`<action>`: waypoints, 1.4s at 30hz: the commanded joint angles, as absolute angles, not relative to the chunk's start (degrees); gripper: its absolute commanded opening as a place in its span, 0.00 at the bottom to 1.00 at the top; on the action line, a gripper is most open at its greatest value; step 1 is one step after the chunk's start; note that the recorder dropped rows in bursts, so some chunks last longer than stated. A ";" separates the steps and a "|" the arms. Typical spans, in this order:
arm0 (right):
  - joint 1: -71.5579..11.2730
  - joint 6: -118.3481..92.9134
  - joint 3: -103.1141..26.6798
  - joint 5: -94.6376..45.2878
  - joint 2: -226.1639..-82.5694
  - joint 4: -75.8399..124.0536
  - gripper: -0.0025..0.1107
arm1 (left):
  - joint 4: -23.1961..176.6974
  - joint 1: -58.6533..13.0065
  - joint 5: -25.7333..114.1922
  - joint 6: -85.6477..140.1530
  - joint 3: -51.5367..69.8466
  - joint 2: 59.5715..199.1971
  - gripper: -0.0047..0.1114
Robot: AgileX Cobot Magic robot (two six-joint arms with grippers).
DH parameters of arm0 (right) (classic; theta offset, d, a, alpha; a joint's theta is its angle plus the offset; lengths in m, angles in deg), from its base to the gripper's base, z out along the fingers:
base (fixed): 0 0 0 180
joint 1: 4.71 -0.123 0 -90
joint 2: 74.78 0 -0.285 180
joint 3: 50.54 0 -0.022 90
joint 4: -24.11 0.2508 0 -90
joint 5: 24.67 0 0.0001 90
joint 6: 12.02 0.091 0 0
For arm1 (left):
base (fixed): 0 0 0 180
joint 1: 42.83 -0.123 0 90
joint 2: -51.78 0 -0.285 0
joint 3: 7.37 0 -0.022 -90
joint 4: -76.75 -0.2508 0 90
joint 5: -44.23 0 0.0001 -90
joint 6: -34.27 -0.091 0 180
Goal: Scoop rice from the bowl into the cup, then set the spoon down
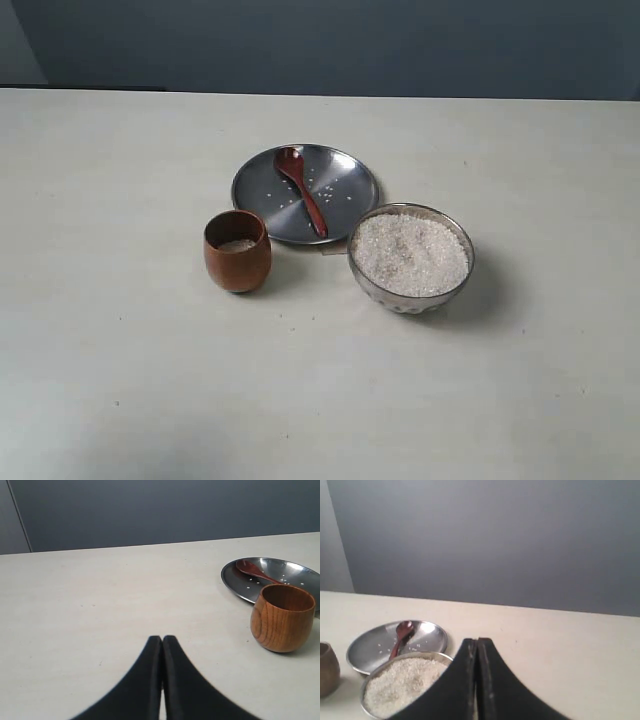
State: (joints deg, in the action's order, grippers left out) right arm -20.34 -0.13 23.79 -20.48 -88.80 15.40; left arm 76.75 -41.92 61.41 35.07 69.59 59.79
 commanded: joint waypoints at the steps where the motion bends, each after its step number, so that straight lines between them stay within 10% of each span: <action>1: -20.09 -2.27 23.50 -15.50 -88.61 15.26 0.02 | 76.75 -41.53 60.77 35.35 69.85 59.57 0.04; 42: -12.14 -1.90 24.33 -8.46 -82.57 18.07 0.02 | 76.75 -41.53 60.77 35.35 69.85 59.57 0.04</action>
